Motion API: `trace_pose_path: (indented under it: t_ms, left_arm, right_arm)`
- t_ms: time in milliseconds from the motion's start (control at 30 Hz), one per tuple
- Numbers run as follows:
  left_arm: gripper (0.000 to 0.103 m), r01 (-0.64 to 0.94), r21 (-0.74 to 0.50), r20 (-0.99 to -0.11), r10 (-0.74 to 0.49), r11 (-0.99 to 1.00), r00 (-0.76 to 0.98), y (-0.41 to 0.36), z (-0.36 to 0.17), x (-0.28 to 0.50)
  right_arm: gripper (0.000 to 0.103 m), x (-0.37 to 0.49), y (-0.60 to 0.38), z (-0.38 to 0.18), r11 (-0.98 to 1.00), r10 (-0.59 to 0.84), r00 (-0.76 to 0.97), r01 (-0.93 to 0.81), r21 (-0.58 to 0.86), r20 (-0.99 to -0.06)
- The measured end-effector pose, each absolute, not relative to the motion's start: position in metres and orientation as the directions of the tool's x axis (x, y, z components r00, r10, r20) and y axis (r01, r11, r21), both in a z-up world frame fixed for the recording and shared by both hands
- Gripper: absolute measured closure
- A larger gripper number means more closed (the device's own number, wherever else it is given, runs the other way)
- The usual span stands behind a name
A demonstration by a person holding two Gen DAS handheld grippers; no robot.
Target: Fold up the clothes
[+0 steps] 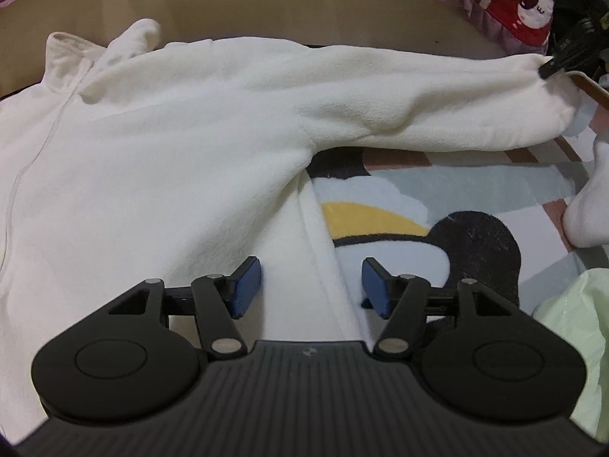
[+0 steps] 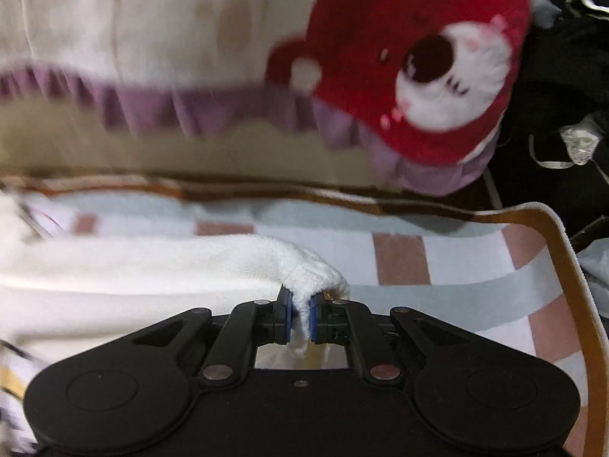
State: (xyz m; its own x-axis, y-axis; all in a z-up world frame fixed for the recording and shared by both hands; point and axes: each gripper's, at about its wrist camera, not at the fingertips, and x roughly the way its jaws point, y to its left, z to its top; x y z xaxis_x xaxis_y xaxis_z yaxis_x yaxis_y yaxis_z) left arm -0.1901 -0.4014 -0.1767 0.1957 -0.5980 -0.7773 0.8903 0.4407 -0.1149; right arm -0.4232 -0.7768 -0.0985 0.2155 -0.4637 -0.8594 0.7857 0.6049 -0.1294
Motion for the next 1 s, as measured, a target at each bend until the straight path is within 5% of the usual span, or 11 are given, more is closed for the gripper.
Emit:
trace_pose_path:
  t_ms: [167, 367, 600, 867, 1000]
  left_arm:
    - [0.097, 0.880, -0.217, -0.764, -0.635, 0.422, 0.116, -0.394, -0.172, -0.180]
    - [0.097, 0.846, -0.360, -0.730, -0.683, 0.393, 0.007, -0.384, -0.165, -0.167]
    - [0.096, 0.831, -0.405, -0.760, -0.645, 0.382, -0.074, -0.386, -0.176, -0.169]
    - [0.094, 0.784, -0.468, -0.764, -0.633, 0.408, -0.126, -0.385, -0.177, -0.160]
    - [0.085, 0.776, -0.467, -0.769, -0.628, 0.424, -0.120, -0.390, -0.174, -0.163]
  right_arm:
    - [0.094, -0.438, -0.781, -0.079, 0.638, -0.495, 0.437, 0.769, 0.027, -0.751]
    - [0.095, -0.467, -0.789, -0.051, 0.616, -0.491, 0.519, 0.775, 0.142, -0.700]
    - [0.094, -0.404, -0.807, -0.146, 0.636, -0.528, 0.098, 0.704, -0.316, -0.843]
    - [0.093, -0.365, -0.808, -0.204, 0.674, -0.447, -0.177, 0.578, -0.461, -0.877]
    - [0.074, -0.374, -0.813, -0.196, 0.652, -0.449, -0.205, 0.590, -0.476, -0.870]
